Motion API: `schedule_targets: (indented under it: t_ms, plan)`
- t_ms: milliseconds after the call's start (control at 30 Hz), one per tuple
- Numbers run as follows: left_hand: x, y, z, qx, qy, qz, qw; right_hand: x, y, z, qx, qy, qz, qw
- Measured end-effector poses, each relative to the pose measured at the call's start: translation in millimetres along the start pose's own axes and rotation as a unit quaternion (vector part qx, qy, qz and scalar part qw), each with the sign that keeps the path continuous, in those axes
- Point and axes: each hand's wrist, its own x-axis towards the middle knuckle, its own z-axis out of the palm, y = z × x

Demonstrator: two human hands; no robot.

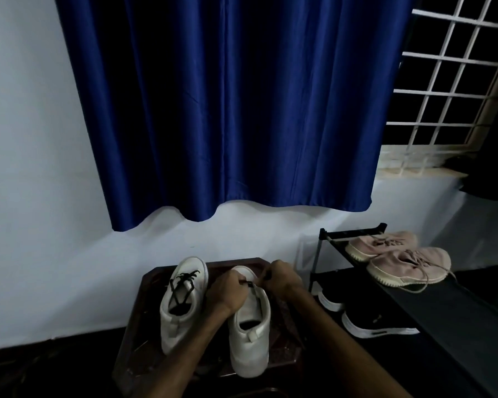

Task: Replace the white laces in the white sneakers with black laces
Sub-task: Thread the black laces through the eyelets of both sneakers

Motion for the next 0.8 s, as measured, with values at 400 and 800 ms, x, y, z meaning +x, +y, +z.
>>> schedule_targets:
  t_ms: [400,800]
  plan:
    - [-1,-4,5,-0.003,-0.007,-0.019,1.0,-5,-19,1,-0.288,0.02,-0.008,0.957]
    - [10,64,-121,-0.488,0.077,-0.019,0.869,-13,-92,-131,0.431,0.05,-0.086,0.897]
